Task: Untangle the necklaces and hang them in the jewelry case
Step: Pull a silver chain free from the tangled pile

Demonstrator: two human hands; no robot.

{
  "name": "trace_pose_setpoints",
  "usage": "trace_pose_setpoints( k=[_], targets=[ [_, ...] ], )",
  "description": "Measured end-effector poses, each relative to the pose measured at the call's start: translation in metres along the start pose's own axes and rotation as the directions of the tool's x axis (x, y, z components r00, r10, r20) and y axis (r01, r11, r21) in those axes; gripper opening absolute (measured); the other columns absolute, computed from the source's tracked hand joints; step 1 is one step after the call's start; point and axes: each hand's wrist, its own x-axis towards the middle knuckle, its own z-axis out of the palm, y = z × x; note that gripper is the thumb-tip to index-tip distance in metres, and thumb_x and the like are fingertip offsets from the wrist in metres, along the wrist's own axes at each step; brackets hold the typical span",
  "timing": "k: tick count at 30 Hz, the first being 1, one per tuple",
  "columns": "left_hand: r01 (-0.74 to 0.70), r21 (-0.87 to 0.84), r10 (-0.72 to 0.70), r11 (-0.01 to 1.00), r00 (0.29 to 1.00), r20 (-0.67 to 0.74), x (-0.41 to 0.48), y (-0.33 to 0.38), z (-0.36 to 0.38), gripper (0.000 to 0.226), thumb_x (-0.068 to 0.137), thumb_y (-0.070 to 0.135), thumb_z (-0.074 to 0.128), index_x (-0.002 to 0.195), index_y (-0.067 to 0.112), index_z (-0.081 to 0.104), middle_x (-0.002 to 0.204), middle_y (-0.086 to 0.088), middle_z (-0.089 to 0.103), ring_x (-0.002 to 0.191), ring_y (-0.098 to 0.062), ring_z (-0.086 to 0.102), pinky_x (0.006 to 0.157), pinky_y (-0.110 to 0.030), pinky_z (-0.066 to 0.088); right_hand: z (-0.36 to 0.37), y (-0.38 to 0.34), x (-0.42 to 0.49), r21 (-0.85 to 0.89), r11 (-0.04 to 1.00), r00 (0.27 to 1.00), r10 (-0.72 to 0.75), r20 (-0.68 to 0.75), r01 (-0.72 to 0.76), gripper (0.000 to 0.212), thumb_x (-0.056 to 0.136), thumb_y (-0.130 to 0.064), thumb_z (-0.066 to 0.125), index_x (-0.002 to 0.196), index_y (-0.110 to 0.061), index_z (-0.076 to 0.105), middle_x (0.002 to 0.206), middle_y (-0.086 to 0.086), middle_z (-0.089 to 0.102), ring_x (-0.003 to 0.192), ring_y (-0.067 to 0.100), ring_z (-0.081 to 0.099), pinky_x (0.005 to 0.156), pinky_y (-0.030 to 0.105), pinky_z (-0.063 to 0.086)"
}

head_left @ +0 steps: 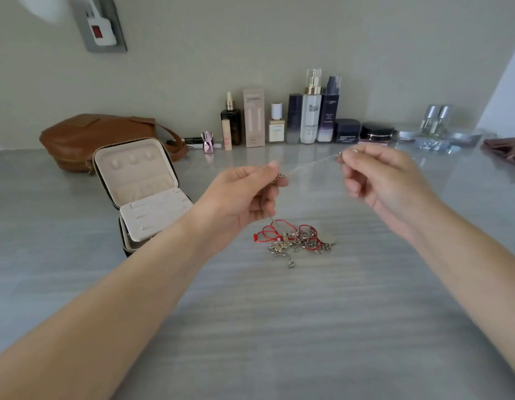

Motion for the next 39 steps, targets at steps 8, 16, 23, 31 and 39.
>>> trace_pose_setpoints(
  k=[8, 16, 23, 31, 39],
  targets=[
    [-0.020, -0.033, 0.020, 0.999, 1.000, 0.012, -0.001, 0.001, -0.002, 0.028, 0.088, 0.027, 0.055, 0.064, 0.014, 0.054, 0.052, 0.004, 0.048, 0.047, -0.010, 0.043, 0.058, -0.024, 0.041, -0.011, -0.003, 0.006, 0.232, 0.973, 0.994, 0.019, -0.111, 0.007, 0.024, 0.092, -0.011, 0.051, 0.070, -0.016, 0.058, 0.057, -0.005, 0.050, 0.043, 0.006, 0.040, 0.043, 0.017, 0.031],
    [-0.041, 0.076, 0.047, 0.996, 0.996, -0.072, 0.002, -0.002, -0.012, 0.011, 0.085, 0.011, 0.062, 0.076, 0.017, 0.065, 0.062, 0.007, 0.061, 0.050, -0.006, 0.054, 0.065, -0.023, 0.043, -0.018, -0.010, 0.009, 0.319, 0.945, 0.982, -0.011, -0.190, 0.072, 0.018, 0.092, -0.013, 0.052, 0.076, -0.019, 0.058, 0.056, -0.006, 0.052, 0.043, 0.006, 0.040, 0.042, 0.015, 0.033],
    [-0.012, 0.159, 0.035, 0.987, 0.990, -0.139, 0.001, -0.003, -0.014, 0.016, 0.076, 0.016, 0.072, 0.064, 0.021, 0.063, 0.062, 0.006, 0.061, 0.047, -0.006, 0.051, 0.058, -0.022, 0.043, -0.021, -0.009, 0.009, 0.304, 0.948, 0.981, -0.032, -0.193, 0.091, 0.019, 0.091, -0.014, 0.053, 0.076, -0.020, 0.060, 0.056, -0.007, 0.052, 0.044, 0.006, 0.039, 0.043, 0.015, 0.033],
    [0.012, -0.039, -0.013, 0.999, 1.000, -0.011, 0.000, 0.005, -0.012, 0.014, 0.078, 0.019, 0.063, 0.067, 0.018, 0.055, 0.058, 0.003, 0.061, 0.047, -0.009, 0.049, 0.062, -0.027, 0.037, -0.023, -0.007, 0.011, 0.278, 0.954, 0.976, -0.049, -0.213, 0.108, 0.018, 0.091, -0.013, 0.053, 0.076, -0.020, 0.061, 0.056, -0.007, 0.051, 0.044, 0.005, 0.038, 0.043, 0.015, 0.033],
    [0.024, -0.227, -0.017, 0.974, 0.999, 0.033, -0.003, 0.012, -0.012, 0.024, 0.066, 0.033, 0.063, 0.052, 0.022, 0.047, 0.049, 0.004, 0.051, 0.045, -0.010, 0.046, 0.068, -0.029, 0.041, -0.026, -0.008, 0.012, 0.246, 0.965, 0.977, -0.040, -0.211, 0.092, 0.018, 0.092, -0.015, 0.053, 0.076, -0.021, 0.061, 0.057, -0.007, 0.052, 0.044, 0.006, 0.039, 0.043, 0.015, 0.033]
  ],
)
